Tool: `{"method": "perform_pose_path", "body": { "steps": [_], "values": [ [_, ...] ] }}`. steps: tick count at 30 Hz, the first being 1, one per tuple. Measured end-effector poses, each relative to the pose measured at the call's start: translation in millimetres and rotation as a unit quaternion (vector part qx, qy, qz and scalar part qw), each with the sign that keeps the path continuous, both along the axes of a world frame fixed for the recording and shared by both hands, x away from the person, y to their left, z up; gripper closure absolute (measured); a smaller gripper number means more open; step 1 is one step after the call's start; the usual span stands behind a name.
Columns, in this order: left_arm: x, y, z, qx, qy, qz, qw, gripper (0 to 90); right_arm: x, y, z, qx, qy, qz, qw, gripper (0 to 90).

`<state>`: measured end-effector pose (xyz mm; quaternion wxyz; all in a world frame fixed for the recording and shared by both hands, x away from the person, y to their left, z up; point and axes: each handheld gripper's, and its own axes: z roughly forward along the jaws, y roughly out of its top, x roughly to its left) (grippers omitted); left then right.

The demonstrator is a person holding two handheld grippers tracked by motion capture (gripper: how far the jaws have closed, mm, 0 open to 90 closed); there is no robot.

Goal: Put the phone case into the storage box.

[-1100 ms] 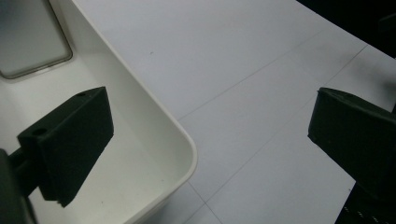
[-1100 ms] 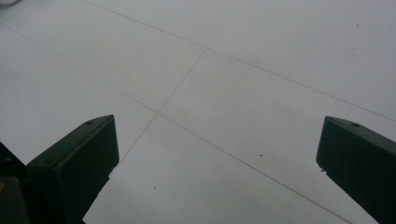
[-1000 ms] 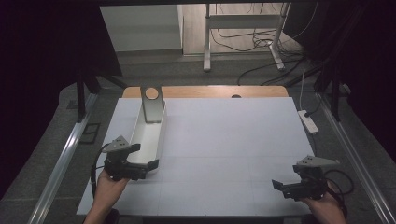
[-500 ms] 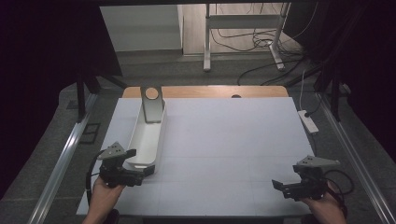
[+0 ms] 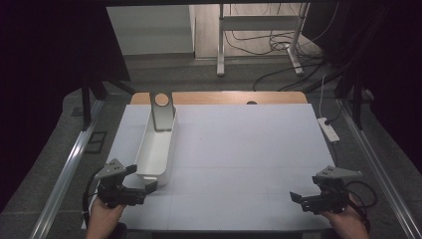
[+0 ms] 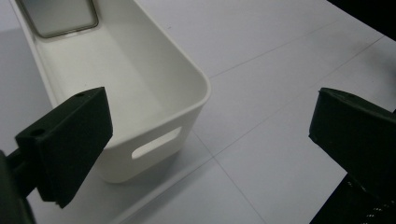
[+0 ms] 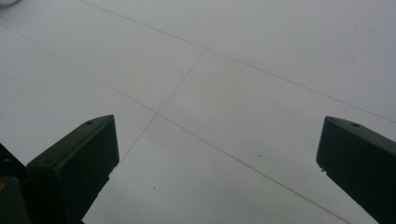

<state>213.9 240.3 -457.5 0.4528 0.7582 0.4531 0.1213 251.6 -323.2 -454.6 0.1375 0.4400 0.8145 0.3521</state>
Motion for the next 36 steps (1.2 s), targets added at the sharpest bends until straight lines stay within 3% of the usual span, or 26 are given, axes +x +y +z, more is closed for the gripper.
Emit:
{"method": "perform_pose_path", "body": {
  "steps": [22, 36],
  "values": [
    [-23.1, 5.6, -9.5, 0.029, 0.002, 0.017, 0.9994, 0.0, -0.1, 0.5, 0.0, -0.001, 0.000, -0.001, 1.0000, 0.0],
    [-21.7, 0.3, -11.2, 0.048, 0.014, 0.014, 0.9987, 0.0, 0.1, 0.1, -0.2, -0.002, 0.000, 0.000, 1.0000, 0.0]
  ]
}}
